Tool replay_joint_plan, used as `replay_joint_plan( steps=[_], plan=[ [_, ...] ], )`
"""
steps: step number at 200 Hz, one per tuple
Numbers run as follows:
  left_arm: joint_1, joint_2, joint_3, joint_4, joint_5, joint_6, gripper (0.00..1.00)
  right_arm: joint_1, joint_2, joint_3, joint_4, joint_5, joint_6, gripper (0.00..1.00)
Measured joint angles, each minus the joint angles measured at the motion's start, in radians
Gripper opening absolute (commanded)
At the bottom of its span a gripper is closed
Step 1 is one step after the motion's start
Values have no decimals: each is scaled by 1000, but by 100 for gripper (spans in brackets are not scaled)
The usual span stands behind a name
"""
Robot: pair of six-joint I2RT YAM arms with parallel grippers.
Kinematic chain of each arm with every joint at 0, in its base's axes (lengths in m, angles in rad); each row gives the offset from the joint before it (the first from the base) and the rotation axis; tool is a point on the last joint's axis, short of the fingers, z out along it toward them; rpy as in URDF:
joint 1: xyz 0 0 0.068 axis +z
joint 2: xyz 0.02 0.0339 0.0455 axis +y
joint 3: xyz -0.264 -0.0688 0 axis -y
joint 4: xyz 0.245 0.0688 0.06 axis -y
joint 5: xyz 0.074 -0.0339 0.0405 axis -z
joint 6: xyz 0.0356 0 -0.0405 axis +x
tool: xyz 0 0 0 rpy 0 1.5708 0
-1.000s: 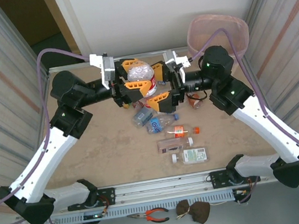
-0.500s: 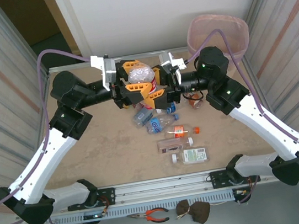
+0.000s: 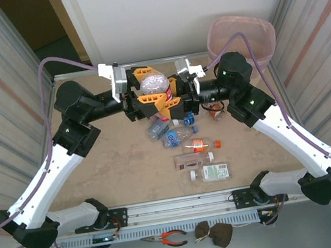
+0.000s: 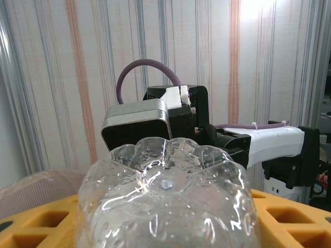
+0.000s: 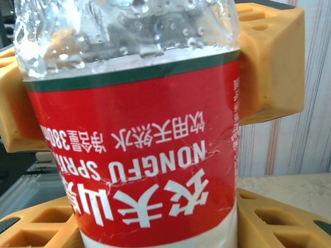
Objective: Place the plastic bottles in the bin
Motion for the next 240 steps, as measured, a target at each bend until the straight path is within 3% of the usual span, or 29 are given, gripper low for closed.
replay_joint_plan(
  steps=[39, 96, 166, 240],
  plan=[
    [0, -26, -20, -3, -59, 31, 81, -1, 2, 2, -15, 0, 6, 54],
    [1, -92, -64, -47, -182, 79, 83, -83, 21, 16, -23, 6, 59, 52],
    [1, -167, -148, -132, -287, 119, 83, -333, 71, 113, -112, 89, 130, 49],
    [1, -169, -168, -157, -307, 117, 83, -628, 155, 237, -217, 230, 204, 49]
  ],
)
